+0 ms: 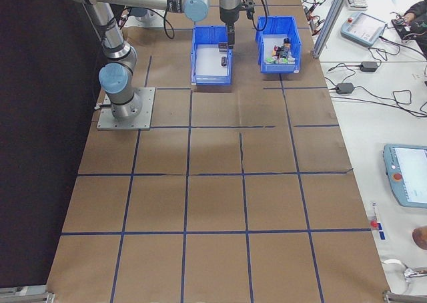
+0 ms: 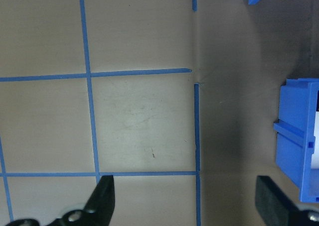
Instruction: Place button box in front
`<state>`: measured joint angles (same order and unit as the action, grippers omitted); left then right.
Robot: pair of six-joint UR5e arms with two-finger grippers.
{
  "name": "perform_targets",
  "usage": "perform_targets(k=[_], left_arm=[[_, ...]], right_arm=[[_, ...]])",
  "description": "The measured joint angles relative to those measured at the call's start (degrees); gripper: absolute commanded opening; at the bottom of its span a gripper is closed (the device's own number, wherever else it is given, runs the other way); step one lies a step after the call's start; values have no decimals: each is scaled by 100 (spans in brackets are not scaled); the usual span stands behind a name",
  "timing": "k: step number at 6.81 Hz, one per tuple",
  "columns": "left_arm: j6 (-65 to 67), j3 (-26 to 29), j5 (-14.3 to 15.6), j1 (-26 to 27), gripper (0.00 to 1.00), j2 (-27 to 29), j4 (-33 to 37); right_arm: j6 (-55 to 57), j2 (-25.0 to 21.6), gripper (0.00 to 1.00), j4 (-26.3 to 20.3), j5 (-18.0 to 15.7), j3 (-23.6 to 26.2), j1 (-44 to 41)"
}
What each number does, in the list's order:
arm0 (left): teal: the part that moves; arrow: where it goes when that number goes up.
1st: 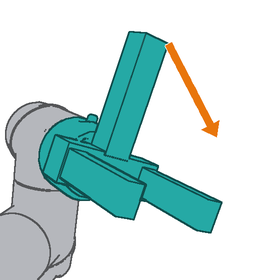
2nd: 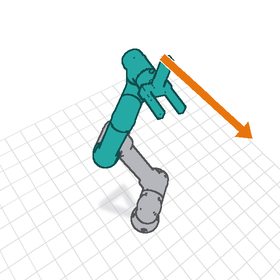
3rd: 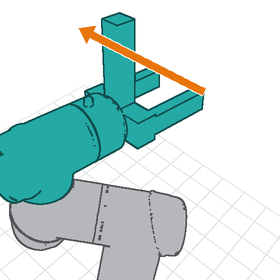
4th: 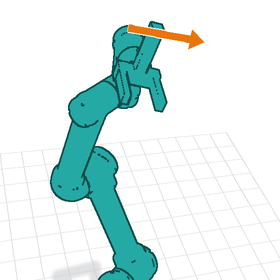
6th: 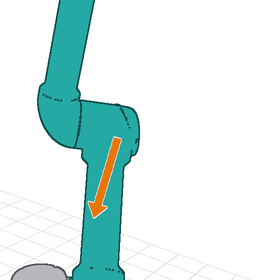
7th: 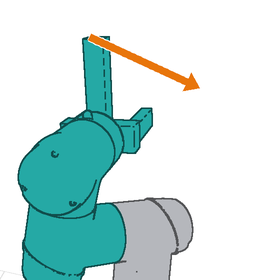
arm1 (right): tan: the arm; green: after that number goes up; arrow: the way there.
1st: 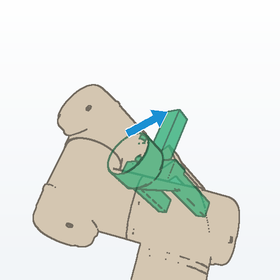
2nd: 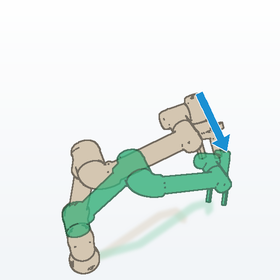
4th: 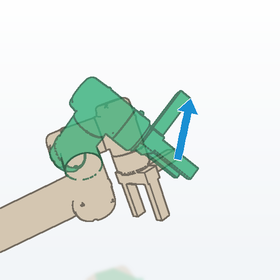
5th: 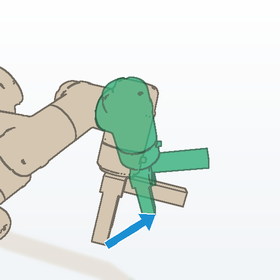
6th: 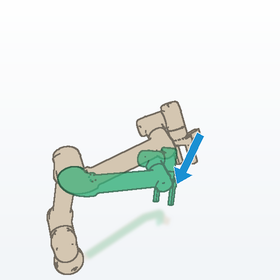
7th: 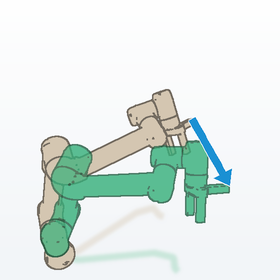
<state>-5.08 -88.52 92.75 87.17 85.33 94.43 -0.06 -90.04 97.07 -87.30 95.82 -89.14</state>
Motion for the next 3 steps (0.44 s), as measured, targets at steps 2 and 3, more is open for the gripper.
perform_targets(k=[2, 3], left_arm=[[-1, -71, -2, 1, 100, -45, -14], [-1, -83, -2, 2, 100, -49, -16]], right_arm=[[303, 129, 100, -452, -286, -296, 2], [335, 135, 100, -474, -342, -330, 2]])
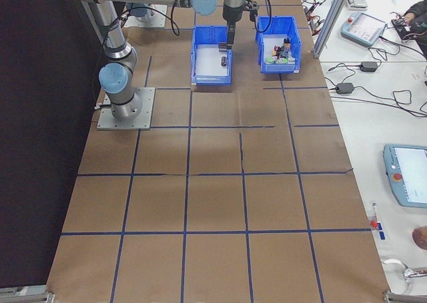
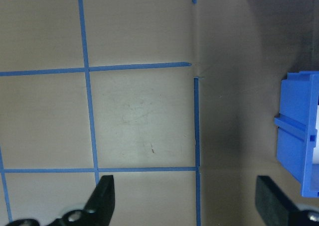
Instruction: Place button box in front
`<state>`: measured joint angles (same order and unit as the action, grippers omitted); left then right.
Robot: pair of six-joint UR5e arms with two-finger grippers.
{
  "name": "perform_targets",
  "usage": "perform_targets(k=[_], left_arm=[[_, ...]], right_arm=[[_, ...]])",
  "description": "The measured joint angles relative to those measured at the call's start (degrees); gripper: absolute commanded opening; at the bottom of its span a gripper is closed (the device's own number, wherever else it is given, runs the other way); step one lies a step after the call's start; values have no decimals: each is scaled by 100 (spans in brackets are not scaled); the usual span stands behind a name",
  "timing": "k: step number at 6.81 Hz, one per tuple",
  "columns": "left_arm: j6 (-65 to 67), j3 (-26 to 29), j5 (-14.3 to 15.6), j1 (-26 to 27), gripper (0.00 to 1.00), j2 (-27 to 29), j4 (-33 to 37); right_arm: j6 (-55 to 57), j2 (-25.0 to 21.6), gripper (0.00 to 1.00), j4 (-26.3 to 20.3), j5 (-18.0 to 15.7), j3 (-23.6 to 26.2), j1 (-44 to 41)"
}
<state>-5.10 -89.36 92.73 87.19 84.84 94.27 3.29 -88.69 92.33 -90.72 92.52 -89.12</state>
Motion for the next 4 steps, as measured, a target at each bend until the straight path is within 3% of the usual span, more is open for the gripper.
perform_targets(k=[4], left_arm=[[27, 31, -44, 0, 100, 25, -5]], right_arm=[[5, -27, 100, 26, 21, 2, 0]])
